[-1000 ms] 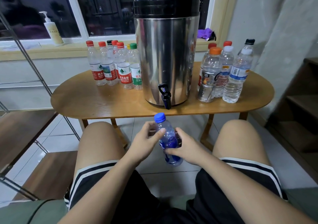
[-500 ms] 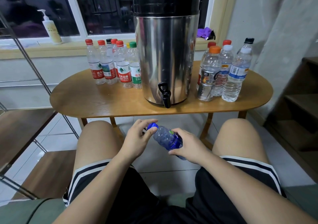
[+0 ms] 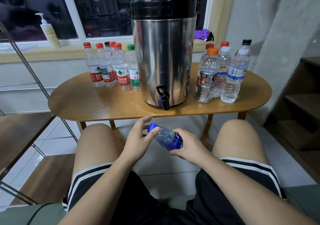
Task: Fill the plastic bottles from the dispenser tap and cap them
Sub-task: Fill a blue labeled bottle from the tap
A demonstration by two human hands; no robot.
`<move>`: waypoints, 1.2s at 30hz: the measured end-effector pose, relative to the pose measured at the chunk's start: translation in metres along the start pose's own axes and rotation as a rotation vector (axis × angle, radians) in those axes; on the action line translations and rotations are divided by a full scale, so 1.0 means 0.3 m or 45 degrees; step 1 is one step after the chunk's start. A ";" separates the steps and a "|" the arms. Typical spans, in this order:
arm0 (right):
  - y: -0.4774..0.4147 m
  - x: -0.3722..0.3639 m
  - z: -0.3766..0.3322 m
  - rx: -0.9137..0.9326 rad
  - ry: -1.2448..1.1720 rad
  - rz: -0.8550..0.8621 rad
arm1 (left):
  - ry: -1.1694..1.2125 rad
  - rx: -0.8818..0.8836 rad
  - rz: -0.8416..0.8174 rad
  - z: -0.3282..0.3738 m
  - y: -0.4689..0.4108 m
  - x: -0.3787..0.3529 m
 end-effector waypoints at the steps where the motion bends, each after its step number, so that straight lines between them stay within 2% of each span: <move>1: 0.001 0.004 0.004 -0.008 -0.003 0.008 | 0.013 -0.042 -0.060 0.016 0.004 -0.009; 5: 0.003 0.004 0.008 -0.024 0.012 0.005 | -0.072 -0.180 -0.112 0.022 0.010 -0.007; 10: 0.001 0.007 0.016 -0.057 -0.022 0.025 | -0.034 -0.121 0.062 0.013 -0.009 0.027; 15: -0.006 0.024 0.039 -0.172 -0.132 0.078 | 0.227 0.052 0.200 0.003 -0.042 0.044; 22: -0.012 0.030 0.025 -0.194 -0.185 0.078 | 0.494 0.047 0.312 0.080 -0.127 0.048; 28: -0.021 0.025 0.022 -0.220 -0.214 0.066 | 0.459 -0.164 0.330 0.243 -0.173 0.040; 32: -0.029 0.016 0.030 -0.240 -0.213 0.067 | 0.424 -0.337 0.254 0.334 -0.200 0.014; 36: -0.029 0.007 0.036 -0.250 -0.229 0.068 | 0.420 -0.352 0.219 0.361 -0.212 0.002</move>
Point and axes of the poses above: each hand's wrist, its own y-axis away from the middle knuckle, its own x-axis out of the back of the hand, z = x × y, the point moved 8 cm from there along -y, towards the middle knuckle, and after that the axes turned 14 degrees about y, right-handed, at the moved point
